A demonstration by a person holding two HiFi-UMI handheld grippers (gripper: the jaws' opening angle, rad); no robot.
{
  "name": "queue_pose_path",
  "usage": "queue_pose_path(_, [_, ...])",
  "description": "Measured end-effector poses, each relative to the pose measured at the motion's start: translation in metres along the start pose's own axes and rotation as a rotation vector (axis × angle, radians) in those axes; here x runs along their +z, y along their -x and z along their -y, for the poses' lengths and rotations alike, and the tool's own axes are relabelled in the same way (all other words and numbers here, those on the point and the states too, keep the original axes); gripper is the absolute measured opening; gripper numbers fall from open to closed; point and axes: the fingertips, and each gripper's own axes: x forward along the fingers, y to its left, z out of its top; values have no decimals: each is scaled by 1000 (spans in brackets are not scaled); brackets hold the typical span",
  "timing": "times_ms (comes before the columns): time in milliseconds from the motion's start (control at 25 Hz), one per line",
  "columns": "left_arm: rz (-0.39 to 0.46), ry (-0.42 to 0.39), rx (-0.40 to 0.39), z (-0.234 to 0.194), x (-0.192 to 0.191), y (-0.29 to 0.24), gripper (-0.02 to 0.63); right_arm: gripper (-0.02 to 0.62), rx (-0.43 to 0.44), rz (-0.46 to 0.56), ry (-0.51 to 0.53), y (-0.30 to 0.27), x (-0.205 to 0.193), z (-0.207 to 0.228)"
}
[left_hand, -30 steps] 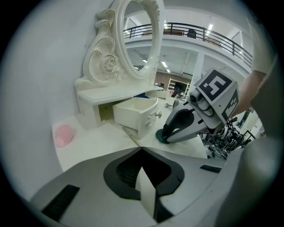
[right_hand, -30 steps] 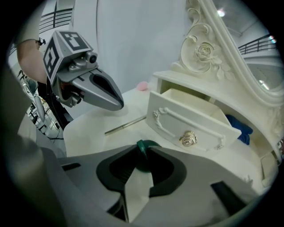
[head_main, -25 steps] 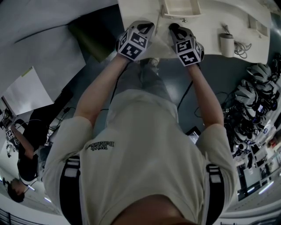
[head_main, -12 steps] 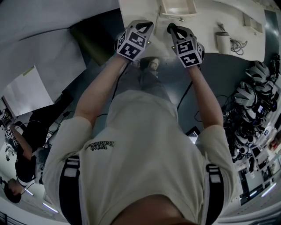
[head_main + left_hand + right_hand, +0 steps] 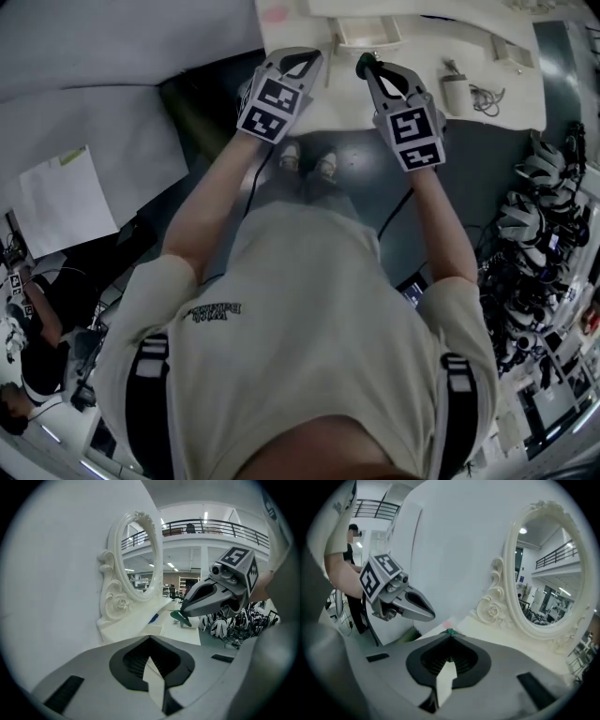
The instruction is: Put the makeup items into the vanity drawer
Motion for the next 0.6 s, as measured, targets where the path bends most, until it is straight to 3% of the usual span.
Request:
queue_pose_path(440, [247,-82,74,22,107,104,14,-3,-47,310,-38,124,107,-20])
queue_pose_path(600, [318,-112,79,35,133,135,14,-3,-14,424,-171,160,125,-25])
